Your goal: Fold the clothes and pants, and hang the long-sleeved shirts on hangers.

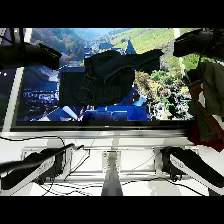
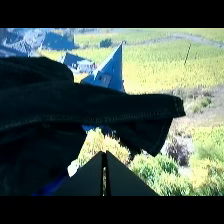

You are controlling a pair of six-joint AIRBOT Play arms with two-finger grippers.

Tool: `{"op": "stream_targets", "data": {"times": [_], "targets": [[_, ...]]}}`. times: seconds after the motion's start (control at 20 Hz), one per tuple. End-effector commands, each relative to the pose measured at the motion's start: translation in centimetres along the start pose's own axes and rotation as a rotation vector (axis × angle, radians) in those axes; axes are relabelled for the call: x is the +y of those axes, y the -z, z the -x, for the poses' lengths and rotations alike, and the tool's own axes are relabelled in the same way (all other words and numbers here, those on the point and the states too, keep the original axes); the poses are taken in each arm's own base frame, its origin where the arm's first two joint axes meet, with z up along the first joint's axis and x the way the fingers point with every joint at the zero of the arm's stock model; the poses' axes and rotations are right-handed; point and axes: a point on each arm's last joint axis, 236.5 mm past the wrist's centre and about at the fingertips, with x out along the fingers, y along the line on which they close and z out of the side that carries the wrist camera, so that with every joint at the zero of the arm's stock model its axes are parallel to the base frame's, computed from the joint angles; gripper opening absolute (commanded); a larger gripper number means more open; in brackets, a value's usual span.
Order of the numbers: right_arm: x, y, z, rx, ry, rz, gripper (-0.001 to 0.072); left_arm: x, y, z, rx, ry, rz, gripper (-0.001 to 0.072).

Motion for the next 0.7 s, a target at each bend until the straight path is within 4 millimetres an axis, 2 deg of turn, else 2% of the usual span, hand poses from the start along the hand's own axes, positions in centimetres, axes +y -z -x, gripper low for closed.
{"op": "stream_targets", "data": {"times": [0.0, 0.15, 0.25, 0.35, 0.45, 0.55, 0.6, 0.65], "targets": [[0.5, -2.8, 0.2, -0.12, -0.025, -0.038, 0.0042, 0.1, -0.5, 0.1, -0.02, -0.002, 0.004, 0.0025], [3.2, -3.6, -0.3, -0.139, -0.148, -0.142, 0.0042, -0.1, -0.6, 0.1, -0.025, 0.005, 0.009, 0.0025], [5.6, -2.6, -1.9, -0.089, -0.235, -0.123, 0.0042, -0.2, -1.0, 0.1, -0.041, 0.008, 0.019, 0.0025], [10.0, 0.9, -4.5, 0.054, -0.34, 0.015, 0.0042, 0.3, -1.8, 0.1, -0.075, -0.01, 0.019, 0.0025], [16.1, 4.8, -7.3, 0.186, -0.455, 0.169, 0.0042, 0.6, -1.7, 0.1, -0.073, -0.022, 0.014, 0.0025], [21.0, 7.9, -10.6, 0.244, -0.49, 0.343, 0.0044, 1.5, -1.3, 0.2, -0.056, -0.057, -0.001, 0.0025], [23.4, 9.7, -12.3, 0.27, -0.499, 0.414, 0.0131, 2.1, -1.1, 0.3, -0.048, -0.077, -0.009, 0.0025], [26.2, 11.8, -13.8, 0.299, -0.52, 0.479, 0.043, 2.6, -0.8, 0.3, -0.039, -0.096, -0.017, 0.0025]]}}
